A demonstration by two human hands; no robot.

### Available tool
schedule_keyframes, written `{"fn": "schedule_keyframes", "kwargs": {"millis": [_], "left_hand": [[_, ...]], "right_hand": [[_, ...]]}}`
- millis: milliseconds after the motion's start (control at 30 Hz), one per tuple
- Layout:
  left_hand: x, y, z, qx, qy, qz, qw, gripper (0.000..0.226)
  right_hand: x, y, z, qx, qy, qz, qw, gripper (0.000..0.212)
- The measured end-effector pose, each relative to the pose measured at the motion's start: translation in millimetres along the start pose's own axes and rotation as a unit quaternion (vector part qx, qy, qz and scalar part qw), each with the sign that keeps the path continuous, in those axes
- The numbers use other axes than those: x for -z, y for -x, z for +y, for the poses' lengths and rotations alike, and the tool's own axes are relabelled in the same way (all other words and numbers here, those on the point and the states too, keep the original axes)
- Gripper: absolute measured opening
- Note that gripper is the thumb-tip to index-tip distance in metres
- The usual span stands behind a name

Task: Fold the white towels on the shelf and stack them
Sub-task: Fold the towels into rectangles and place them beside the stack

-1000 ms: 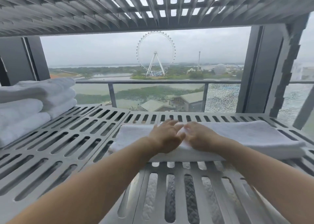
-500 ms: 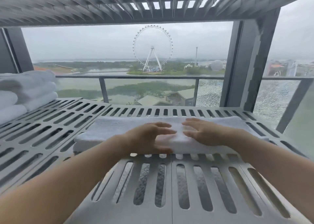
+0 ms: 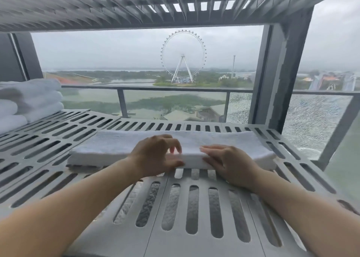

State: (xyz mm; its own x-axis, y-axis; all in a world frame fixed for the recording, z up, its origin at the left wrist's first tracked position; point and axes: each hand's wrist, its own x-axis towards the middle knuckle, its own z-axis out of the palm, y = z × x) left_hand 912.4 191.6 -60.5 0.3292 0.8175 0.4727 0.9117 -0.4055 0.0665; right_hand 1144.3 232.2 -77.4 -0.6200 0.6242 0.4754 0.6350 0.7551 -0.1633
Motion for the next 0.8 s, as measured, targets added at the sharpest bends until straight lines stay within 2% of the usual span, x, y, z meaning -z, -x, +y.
{"fn": "schedule_keyframes", "kwargs": {"millis": [133, 200, 267, 333, 400, 467, 567, 700, 800], "left_hand": [[-10.0, 0.9, 9.0, 0.007, 0.003, 0.023, 1.000, 0.013], [-13.2, 2.9, 9.3, -0.001, 0.008, 0.017, 1.000, 0.013], [-14.0, 4.2, 10.2, -0.016, 0.011, 0.024, 1.000, 0.021], [-16.2, 3.5, 15.1, -0.020, -0.006, 0.031, 0.999, 0.040], [-19.8, 0.0, 25.0, -0.011, 0.001, -0.007, 1.000, 0.055], [-24.8, -2.9, 33.4, 0.004, 0.008, -0.065, 0.998, 0.051], [-26.7, -0.5, 33.1, 0.020, 0.030, -0.091, 0.995, 0.044], [-25.2, 1.4, 34.6, 0.008, 0.028, -0.094, 0.995, 0.045], [-25.1, 2.9, 34.9, 0.003, 0.019, -0.108, 0.994, 0.045]], "right_hand": [[2.4, 0.4, -3.0, 0.007, 0.023, 0.028, 0.999, 0.030], [3.8, 0.3, -4.1, 0.005, 0.019, 0.016, 1.000, 0.029], [7.2, 1.4, 0.7, -0.003, 0.000, -0.022, 1.000, 0.035], [11.6, 4.3, 7.0, -0.019, -0.013, -0.065, 0.998, 0.052], [14.8, 7.2, 9.9, -0.047, -0.012, -0.111, 0.993, 0.062], [14.5, 7.7, 9.7, -0.064, 0.011, -0.163, 0.984, 0.064], [14.8, 6.6, 6.7, -0.089, 0.035, -0.209, 0.973, 0.064], [17.4, 9.9, 5.8, -0.132, 0.039, -0.225, 0.965, 0.067], [18.2, 11.6, 6.4, -0.129, 0.045, -0.212, 0.968, 0.071]]}}
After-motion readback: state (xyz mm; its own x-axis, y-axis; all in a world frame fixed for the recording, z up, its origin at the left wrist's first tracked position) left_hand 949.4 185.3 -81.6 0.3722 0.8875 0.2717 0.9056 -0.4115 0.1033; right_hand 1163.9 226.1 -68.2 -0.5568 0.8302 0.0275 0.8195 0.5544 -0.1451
